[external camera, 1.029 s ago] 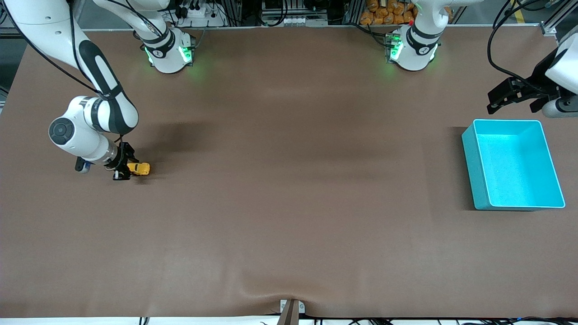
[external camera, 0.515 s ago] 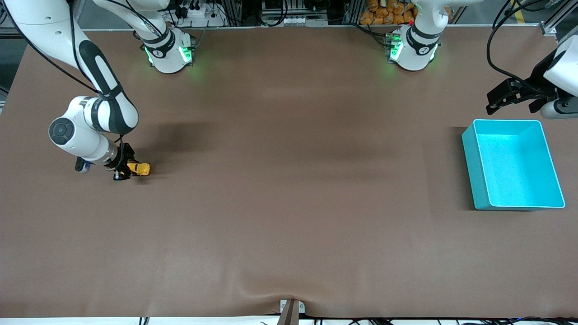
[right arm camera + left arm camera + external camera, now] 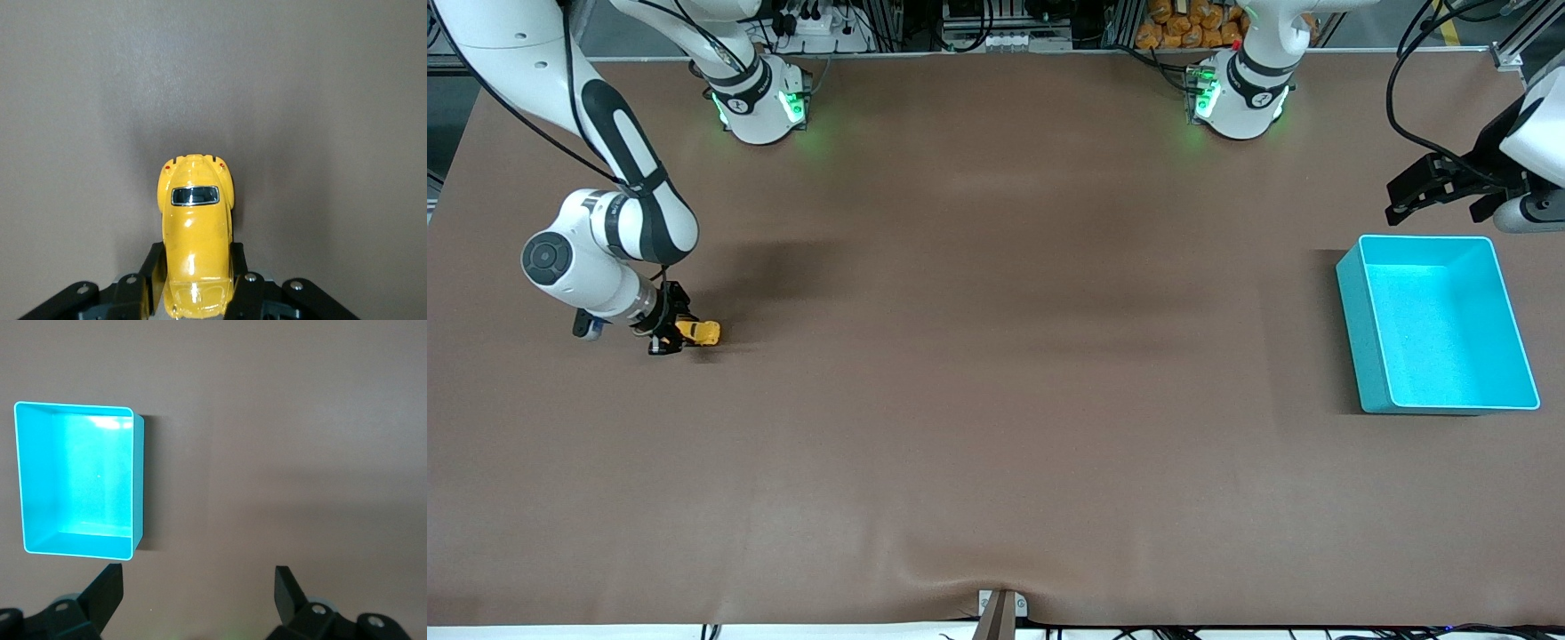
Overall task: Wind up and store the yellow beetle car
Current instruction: 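Pull the held car backward along the table with the right gripper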
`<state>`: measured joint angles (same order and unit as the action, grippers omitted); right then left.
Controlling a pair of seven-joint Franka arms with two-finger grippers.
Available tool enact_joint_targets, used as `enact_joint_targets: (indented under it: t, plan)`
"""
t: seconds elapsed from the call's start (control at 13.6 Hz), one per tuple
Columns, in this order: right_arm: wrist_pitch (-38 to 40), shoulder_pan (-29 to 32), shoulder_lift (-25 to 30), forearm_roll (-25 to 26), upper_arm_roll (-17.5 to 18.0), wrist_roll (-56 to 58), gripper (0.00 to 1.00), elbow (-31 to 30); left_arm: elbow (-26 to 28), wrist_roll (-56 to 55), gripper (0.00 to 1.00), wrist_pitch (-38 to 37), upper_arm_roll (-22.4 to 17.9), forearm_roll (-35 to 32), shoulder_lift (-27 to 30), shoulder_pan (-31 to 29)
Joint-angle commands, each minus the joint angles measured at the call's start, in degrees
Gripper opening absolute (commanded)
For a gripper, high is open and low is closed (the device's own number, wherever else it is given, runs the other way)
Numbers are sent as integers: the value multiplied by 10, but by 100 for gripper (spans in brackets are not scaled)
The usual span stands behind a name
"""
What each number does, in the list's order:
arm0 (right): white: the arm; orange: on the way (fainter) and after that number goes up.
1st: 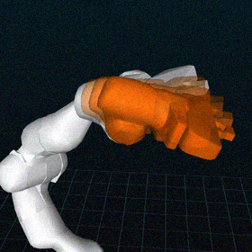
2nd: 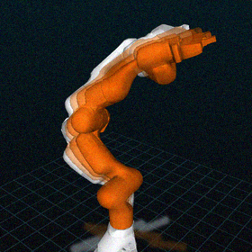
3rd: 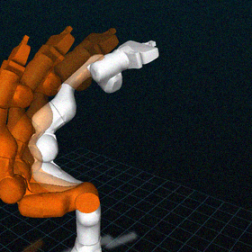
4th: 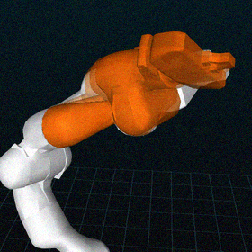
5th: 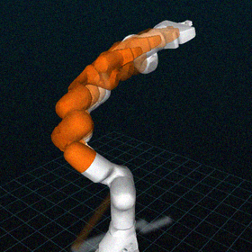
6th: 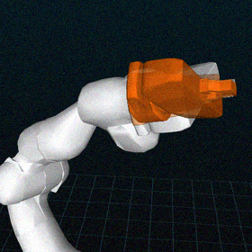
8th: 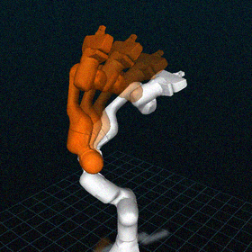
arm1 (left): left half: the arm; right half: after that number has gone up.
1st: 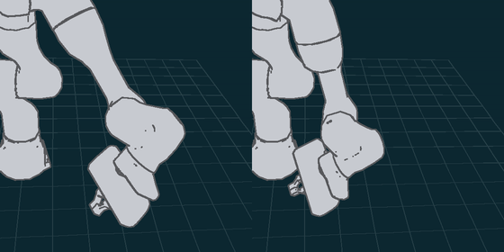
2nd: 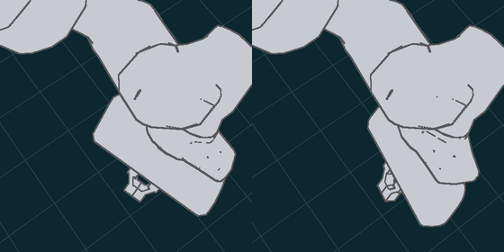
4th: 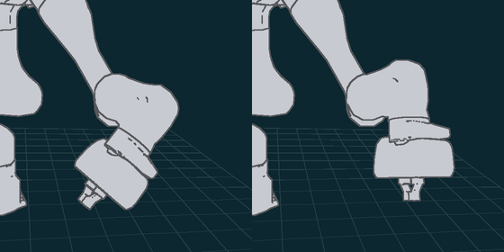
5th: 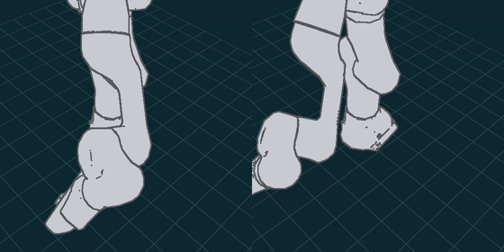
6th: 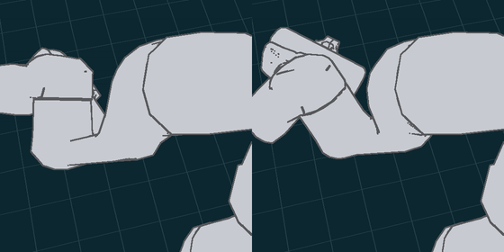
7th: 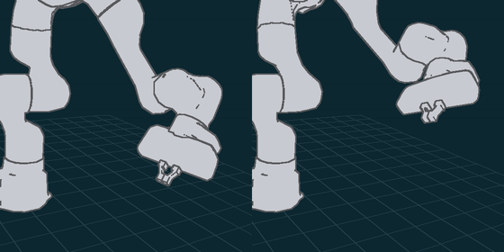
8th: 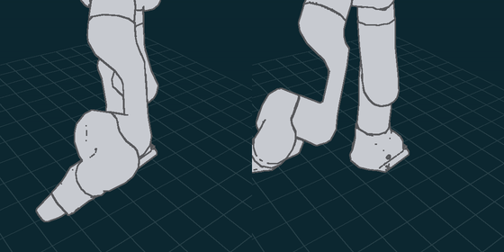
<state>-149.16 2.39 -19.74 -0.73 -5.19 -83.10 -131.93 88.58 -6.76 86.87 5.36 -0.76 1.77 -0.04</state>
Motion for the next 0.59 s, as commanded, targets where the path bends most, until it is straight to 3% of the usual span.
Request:
enact_joint_targets:
  t: [0.0,0.51]
  plan:
    - [-4,-3,-26,27,-12,-19,24,-3,-9,7,100,0,2,14,-3,-6]
    - [-10,11,-43,63,-39,-17,24,11,-9,7,100,0,2,14,-2,-6]
